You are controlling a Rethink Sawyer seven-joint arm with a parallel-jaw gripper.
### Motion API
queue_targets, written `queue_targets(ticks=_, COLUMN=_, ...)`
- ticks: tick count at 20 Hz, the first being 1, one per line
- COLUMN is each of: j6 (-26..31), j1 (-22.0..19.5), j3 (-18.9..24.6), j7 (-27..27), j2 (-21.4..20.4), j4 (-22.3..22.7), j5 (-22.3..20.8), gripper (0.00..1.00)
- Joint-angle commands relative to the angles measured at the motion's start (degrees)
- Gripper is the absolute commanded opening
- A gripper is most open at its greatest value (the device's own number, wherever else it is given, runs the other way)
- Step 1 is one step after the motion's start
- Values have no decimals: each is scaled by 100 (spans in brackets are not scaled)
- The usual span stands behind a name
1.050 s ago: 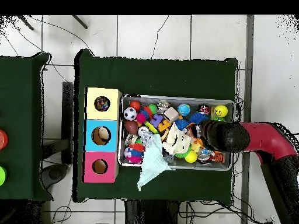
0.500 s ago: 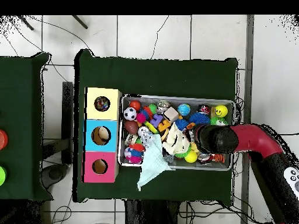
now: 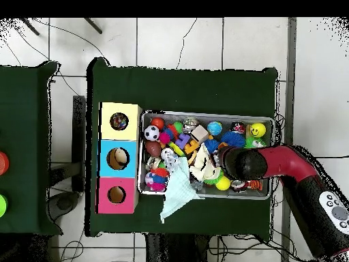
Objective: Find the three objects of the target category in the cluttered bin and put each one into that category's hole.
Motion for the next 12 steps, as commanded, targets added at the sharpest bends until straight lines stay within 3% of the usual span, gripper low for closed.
queue_targets(ticks=1, j6=-187, j1=-39, j3=73, j7=-1428, j2=266, j4=-142, j5=-212, gripper=100)
queue_targets(ticks=4, j6=5, j1=-114, j3=124, j7=-1460, j2=67, j4=-97, j5=-58, gripper=100)
queue_targets(ticks=8, j6=-191, j1=76, j3=-121, j7=-906, j2=-710, j4=29, j5=-383, gripper=100)
queue_targets(ticks=12, j6=-355, j1=128, j3=-162, j7=-773, j2=-1156, j4=154, j5=-559, gripper=100)
